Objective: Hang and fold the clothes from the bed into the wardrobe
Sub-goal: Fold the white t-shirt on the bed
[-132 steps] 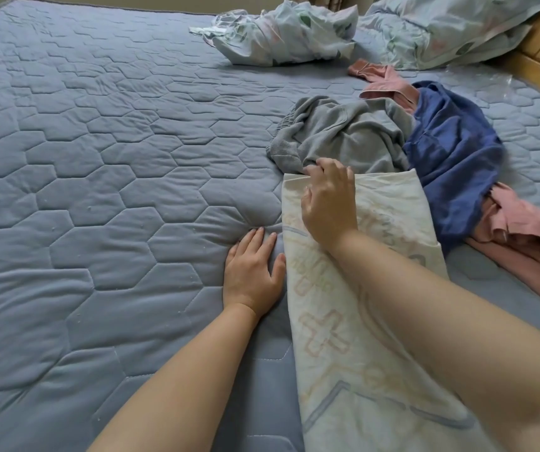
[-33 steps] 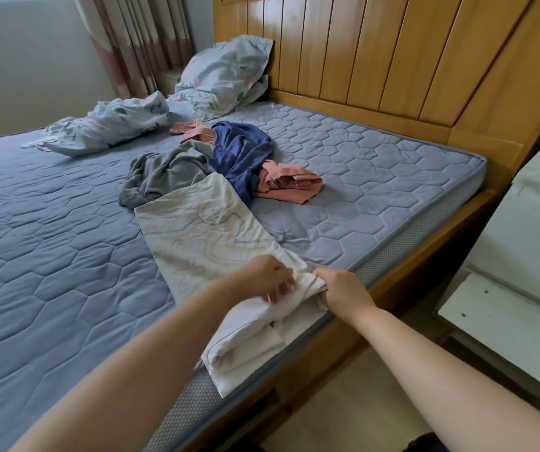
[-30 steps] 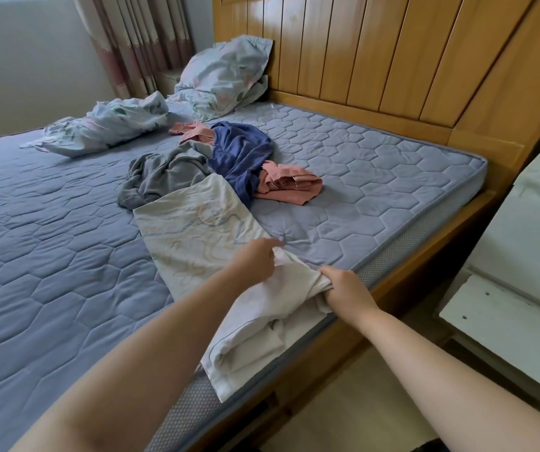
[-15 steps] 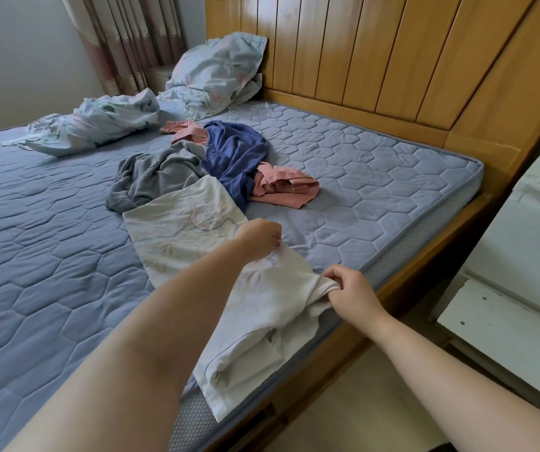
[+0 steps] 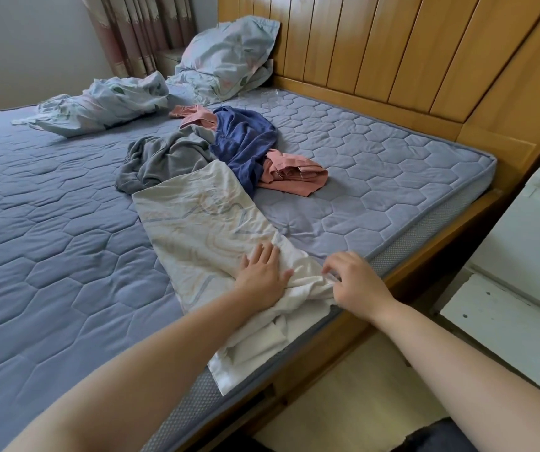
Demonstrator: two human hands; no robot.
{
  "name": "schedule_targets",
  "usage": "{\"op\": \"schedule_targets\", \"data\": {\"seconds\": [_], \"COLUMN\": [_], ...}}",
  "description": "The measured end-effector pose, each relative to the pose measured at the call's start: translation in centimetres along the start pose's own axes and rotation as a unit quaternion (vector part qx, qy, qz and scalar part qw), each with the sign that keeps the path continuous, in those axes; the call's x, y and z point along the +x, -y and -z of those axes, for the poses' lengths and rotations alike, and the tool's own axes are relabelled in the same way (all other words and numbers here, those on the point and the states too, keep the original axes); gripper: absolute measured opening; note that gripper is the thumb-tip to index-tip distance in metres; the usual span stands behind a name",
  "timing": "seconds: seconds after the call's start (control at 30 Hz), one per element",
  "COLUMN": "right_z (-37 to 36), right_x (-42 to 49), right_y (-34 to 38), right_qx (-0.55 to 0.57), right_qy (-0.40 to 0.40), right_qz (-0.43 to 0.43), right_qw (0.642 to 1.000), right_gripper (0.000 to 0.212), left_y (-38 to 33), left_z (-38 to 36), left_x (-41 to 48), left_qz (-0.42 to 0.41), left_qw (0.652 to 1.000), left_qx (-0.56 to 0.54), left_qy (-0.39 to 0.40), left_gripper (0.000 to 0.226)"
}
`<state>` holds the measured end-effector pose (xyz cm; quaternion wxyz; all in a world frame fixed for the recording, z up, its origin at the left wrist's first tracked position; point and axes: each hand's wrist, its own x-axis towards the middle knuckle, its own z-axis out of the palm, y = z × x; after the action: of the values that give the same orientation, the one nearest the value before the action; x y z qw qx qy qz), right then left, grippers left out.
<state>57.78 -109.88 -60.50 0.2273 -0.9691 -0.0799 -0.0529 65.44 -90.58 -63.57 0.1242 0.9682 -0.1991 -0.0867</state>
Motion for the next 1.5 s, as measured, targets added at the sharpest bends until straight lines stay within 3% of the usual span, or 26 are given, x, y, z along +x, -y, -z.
{"op": "schedule_targets", "data": {"seconds": [0.17, 0.23, 0.33, 0.47, 0.53, 0.57, 0.63, 0.67, 0.73, 0.87, 0.93, 1.03, 1.13, 1.23, 1.3, 1.4, 1.5], "right_z": [-1.4, -1.7, -1.6, 0.0, 0.7, 0.7, 0.3, 0.1, -0.5, -1.4, -2.0, -2.5, -2.2, -1.5, -1.0, -0.5, -0.5], "right_x": [1.6, 2.8, 4.6, 4.4, 3.3, 2.9, 2.4, 2.2, 1.9, 1.0, 0.3, -1.3, -2.0, -1.6, -1.5, -1.8, -1.4], "right_y": [1.0, 1.5, 2.4, 3.0, 2.8, 2.5, 2.5, 2.7, 3.0, 3.5, 3.0, 0.9, -0.3, -0.4, -0.2, 0.0, 0.1], "right_qx": [0.062, 0.017, -0.018, 0.079, 0.042, -0.019, -0.107, -0.097, 0.035, 0.241, 0.242, 0.015, -0.158, -0.244, -0.272, -0.242, -0.181], "right_qy": [-0.02, 0.01, 0.083, 0.174, 0.236, 0.235, 0.147, 0.081, -0.027, -0.213, -0.202, -0.111, -0.054, -0.029, -0.047, -0.144, -0.154], "right_qz": [-0.033, -0.11, -0.191, -0.125, -0.071, -0.039, -0.01, -0.013, -0.044, -0.1, -0.127, -0.039, 0.064, 0.078, 0.124, 0.205, 0.161], "right_qw": [0.997, 0.994, 0.978, 0.973, 0.968, 0.971, 0.983, 0.992, 0.998, 0.942, 0.94, 0.993, 0.984, 0.966, 0.953, 0.937, 0.958], "right_gripper": [0.02, 0.037, 0.054, 0.057, 0.057, 0.042, 0.011, 0.013, 0.022, 0.033, 0.032, 0.032, 0.029, 0.023, 0.024, 0.018, 0.017], "left_y": [-0.3, -0.3, 0.0, -0.1, -0.4, -0.5, -0.5, -0.4, -0.2, 0.4, 0.6, 1.2, 1.8, 2.8, 3.7, 4.1, 4.5], "left_z": [-0.2, -0.2, 0.2, 0.7, 0.8, 0.8, 1.2, 1.4, 1.9, 2.8, 2.5, 1.5, 0.9, 1.4, 1.9, 2.9, 3.1], "left_x": [-4.4, -5.9, -7.5, -8.8, -9.3, -9.5, -9.9, -10.1, -10.7, -11.8, -12.2, -12.7, -13.2, -13.8, -14.3, -15.5, -16.2], "left_qz": [-0.034, -0.051, -0.06, -0.048, -0.031, -0.022, -0.016, -0.02, -0.038, -0.093, -0.105, -0.1, -0.12, -0.133, -0.124, -0.11, -0.144], "left_qw": [0.998, 0.995, 0.997, 0.995, 0.994, 0.995, 0.995, 0.995, 0.993, 0.984, 0.988, 0.993, 0.991, 0.99, 0.988, 0.987, 0.973], "left_qx": [0.0, 0.038, 0.048, 0.065, 0.064, 0.064, 0.066, 0.065, 0.058, 0.013, 0.005, -0.012, -0.024, -0.002, 0.084, 0.081, 0.04], "left_qy": [0.058, 0.078, 0.029, -0.064, -0.077, -0.077, -0.071, -0.072, -0.095, -0.148, -0.116, -0.062, -0.05, -0.036, -0.038, -0.087, -0.175], "left_gripper": [0.096, 0.098, 0.081, 0.053, 0.039, 0.032, 0.021, 0.016, 0.01, 0.026, 0.036, 0.044, 0.05, 0.047, 0.035, 0.02, 0.017]}}
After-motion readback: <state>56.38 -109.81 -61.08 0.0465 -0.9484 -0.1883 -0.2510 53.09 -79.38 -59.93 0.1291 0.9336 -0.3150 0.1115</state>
